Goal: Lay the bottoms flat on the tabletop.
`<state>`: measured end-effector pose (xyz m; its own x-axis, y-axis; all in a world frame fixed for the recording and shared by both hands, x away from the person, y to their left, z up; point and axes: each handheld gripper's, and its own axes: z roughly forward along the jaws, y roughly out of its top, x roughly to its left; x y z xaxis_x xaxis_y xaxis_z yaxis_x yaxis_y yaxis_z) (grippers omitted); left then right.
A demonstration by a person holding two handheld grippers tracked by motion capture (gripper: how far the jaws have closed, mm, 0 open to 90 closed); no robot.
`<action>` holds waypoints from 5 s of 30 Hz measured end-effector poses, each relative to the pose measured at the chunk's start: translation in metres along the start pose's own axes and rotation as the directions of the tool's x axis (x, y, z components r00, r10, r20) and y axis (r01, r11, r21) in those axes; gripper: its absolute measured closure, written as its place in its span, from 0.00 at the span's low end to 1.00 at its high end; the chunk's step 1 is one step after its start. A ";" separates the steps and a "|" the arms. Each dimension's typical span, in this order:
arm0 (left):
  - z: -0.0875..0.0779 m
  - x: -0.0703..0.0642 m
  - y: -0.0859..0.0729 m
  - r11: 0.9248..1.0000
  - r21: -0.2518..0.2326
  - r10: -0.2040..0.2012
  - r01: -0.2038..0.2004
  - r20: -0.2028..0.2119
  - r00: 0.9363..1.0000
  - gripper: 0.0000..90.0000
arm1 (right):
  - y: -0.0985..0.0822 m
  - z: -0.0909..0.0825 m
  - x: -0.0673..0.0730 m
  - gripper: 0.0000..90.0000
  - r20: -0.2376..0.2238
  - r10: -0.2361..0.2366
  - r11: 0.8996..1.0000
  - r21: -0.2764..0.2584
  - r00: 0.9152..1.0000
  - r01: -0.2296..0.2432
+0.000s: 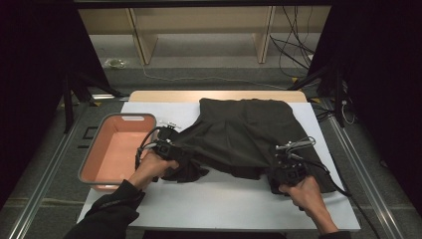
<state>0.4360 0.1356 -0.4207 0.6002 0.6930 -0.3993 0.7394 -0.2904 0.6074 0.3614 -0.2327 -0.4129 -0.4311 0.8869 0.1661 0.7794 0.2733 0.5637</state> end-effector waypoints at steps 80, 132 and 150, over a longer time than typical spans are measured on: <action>0.014 -0.033 -0.012 0.997 0.021 0.079 -0.080 0.036 0.996 0.96 | -0.017 0.010 0.008 0.95 -0.053 -0.027 0.996 0.080 0.998 0.031; 0.014 -0.024 -0.029 0.999 0.031 0.036 -0.036 -0.003 0.999 0.40 | -0.038 -0.009 -0.070 1.00 0.227 0.105 0.991 0.055 0.968 -0.121; 0.012 -0.022 -0.027 1.000 0.016 0.027 -0.027 -0.014 1.000 0.38 | -0.011 -0.016 -0.132 1.00 0.373 0.218 0.976 -0.100 0.902 -0.195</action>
<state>0.4066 0.1207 -0.4365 0.6154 0.6944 -0.3730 0.7279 -0.3193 0.6068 0.4017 -0.3587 -0.4279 -0.0492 0.9984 -0.0292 0.7991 0.0569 0.5984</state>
